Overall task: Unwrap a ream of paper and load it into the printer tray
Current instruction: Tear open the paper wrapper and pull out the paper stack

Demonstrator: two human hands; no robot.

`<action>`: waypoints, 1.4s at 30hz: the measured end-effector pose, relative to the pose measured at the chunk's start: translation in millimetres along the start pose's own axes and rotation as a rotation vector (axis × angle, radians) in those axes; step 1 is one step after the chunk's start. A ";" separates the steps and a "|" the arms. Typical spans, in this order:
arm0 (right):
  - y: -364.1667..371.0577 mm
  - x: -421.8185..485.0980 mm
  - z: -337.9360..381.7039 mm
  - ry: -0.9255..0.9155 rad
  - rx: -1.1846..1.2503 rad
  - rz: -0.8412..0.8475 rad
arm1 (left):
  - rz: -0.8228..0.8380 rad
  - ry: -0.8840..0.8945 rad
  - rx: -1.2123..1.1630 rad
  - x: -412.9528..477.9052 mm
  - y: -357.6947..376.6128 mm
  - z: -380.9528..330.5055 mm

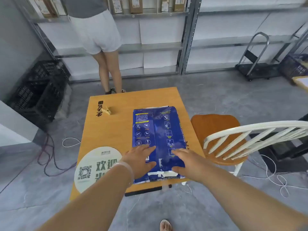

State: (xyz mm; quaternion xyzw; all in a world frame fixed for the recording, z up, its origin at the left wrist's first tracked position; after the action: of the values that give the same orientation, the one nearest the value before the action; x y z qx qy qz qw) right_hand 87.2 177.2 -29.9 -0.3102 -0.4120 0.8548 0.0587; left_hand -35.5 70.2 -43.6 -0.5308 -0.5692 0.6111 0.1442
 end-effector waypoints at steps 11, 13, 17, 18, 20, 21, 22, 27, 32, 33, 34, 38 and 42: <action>36.8 37.7 -6.0 -0.069 -0.105 -0.039 | 0.018 0.029 0.115 37.5 44.3 3.8; 44.1 42.8 -4.2 -0.084 -0.126 -0.059 | 0.000 0.052 0.128 40.9 48.1 2.2; 54.7 47.9 -6.2 -0.098 -0.190 -0.114 | -0.011 0.088 0.186 43.1 55.7 1.2; 57.7 47.4 -7.4 -0.100 -0.193 -0.112 | -0.009 0.095 0.202 42.7 57.4 1.6; 62.4 45.5 -8.7 -0.119 -0.197 -0.116 | -0.020 0.108 0.227 41.5 58.6 2.5; 63.7 44.1 -8.3 -0.135 -0.208 -0.128 | -0.025 0.115 0.238 40.9 58.9 2.6; 65.5 42.9 -8.5 -0.145 -0.218 -0.137 | -0.026 0.121 0.246 40.5 59.1 2.6; 69.7 38.7 -8.2 -0.154 -0.300 -0.129 | 0.007 0.136 0.270 42.0 59.4 0.6; 76.9 36.3 -10.1 -0.141 -0.373 -0.148 | 0.019 0.140 0.287 42.4 58.5 0.0; 73.9 36.3 -7.2 -0.153 -0.361 -0.180 | 0.018 0.139 0.287 42.8 58.7 0.0; 71.1 36.8 -5.5 -0.158 -0.345 -0.212 | 0.015 0.138 0.287 42.9 58.9 -0.1; 63.3 43.9 -2.4 -0.124 -0.313 -0.263 | -0.020 0.120 0.269 42.3 60.5 1.0; 64.9 48.1 -3.7 -0.129 -0.317 -0.294 | -0.052 0.110 0.250 41.4 60.8 0.6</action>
State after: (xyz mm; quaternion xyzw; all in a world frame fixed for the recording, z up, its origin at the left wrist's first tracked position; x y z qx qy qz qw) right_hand 60.9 154.4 -102.9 -0.1969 -0.5849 0.7796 0.1067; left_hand -26.4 83.3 -115.4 -0.5267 -0.4933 0.6433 0.2559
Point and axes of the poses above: each hand's wrist, its own x-axis towards the middle knuckle, its own y-axis out of the palm, z = x × y, the point moved 9 cm from there along x, towards the middle knuckle, and after that the axes turned 5 degrees about x, right-handed, at the moved point
